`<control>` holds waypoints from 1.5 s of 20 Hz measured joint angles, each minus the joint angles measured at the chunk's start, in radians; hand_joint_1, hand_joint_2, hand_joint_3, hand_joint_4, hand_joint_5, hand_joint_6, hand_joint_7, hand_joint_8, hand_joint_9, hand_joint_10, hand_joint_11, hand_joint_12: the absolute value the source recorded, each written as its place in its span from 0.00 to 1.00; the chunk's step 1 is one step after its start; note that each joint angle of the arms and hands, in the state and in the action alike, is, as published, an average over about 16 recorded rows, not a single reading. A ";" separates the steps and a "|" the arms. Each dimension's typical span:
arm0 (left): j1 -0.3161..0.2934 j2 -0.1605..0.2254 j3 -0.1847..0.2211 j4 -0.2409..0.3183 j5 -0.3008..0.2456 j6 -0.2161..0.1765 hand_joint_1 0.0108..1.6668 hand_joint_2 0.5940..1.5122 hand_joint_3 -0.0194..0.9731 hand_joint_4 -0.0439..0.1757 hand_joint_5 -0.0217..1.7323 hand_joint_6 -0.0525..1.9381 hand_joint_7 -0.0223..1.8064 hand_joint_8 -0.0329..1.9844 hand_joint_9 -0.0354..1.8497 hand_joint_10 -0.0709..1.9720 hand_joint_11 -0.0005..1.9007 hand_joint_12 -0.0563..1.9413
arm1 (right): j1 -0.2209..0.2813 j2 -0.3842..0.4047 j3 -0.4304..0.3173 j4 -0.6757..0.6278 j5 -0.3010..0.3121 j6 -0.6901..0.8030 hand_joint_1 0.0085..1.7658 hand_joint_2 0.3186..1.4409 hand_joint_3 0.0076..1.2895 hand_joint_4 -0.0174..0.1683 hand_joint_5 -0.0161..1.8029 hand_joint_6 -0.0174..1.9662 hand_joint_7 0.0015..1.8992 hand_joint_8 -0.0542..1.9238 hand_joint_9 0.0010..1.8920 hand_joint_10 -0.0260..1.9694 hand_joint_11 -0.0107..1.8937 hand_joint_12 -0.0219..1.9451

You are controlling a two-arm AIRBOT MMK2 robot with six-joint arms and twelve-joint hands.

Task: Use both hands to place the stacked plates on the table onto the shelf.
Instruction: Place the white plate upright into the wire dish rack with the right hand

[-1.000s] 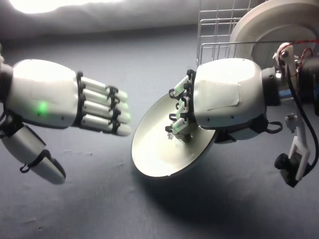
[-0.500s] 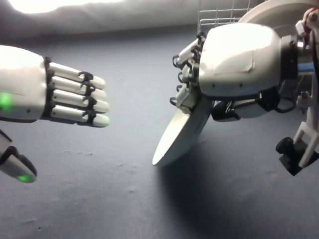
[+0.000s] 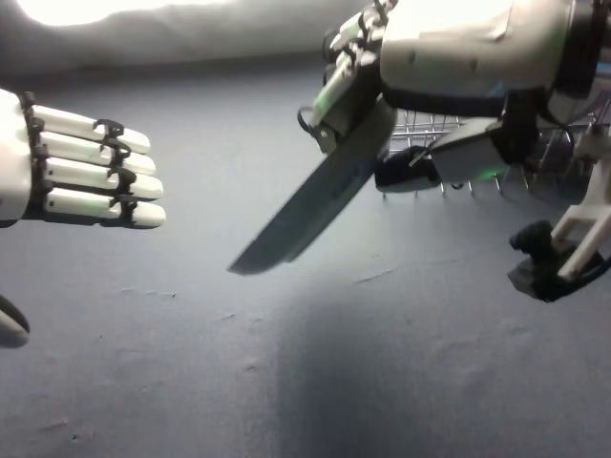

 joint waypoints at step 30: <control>-0.038 -0.012 0.043 0.065 -0.018 -0.064 0.01 0.53 0.04 0.20 0.02 0.04 0.02 0.01 0.03 0.04 0.01 0.03 | 0.163 0.069 0.048 0.595 -0.407 0.034 0.76 0.60 0.00 0.05 0.53 0.47 0.58 0.38 0.49 0.56 0.35 0.57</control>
